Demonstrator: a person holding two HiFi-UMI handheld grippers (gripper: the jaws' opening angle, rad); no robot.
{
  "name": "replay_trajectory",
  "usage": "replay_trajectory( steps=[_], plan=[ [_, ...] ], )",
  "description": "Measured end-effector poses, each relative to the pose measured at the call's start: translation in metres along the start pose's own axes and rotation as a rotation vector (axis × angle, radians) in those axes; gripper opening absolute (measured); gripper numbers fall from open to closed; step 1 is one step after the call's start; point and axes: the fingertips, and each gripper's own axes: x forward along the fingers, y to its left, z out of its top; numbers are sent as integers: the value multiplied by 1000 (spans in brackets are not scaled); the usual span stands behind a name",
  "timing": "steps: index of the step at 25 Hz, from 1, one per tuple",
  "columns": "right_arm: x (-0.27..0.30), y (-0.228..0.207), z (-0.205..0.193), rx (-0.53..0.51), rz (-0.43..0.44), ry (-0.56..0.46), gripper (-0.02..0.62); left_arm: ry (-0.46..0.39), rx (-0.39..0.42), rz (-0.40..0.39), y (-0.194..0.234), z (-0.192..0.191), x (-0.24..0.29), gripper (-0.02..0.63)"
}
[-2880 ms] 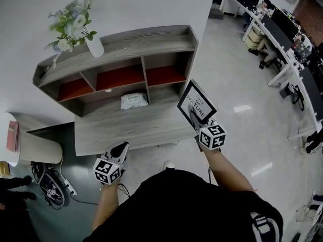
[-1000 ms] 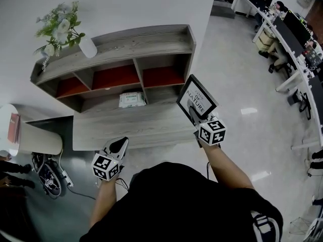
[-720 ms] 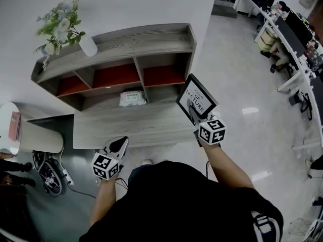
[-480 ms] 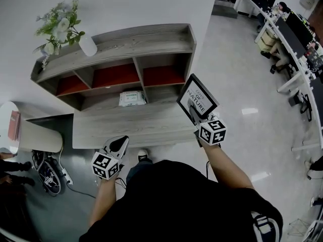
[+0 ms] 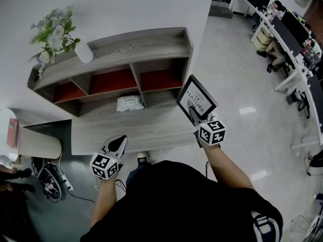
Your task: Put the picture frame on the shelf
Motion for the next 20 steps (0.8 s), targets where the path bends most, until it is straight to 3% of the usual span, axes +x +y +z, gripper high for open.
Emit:
replay_trajectory(
  steps=[20],
  plan=[
    [32, -4, 8, 25, -55, 15, 23, 7, 10, -45, 52, 13, 19, 20]
  ],
)
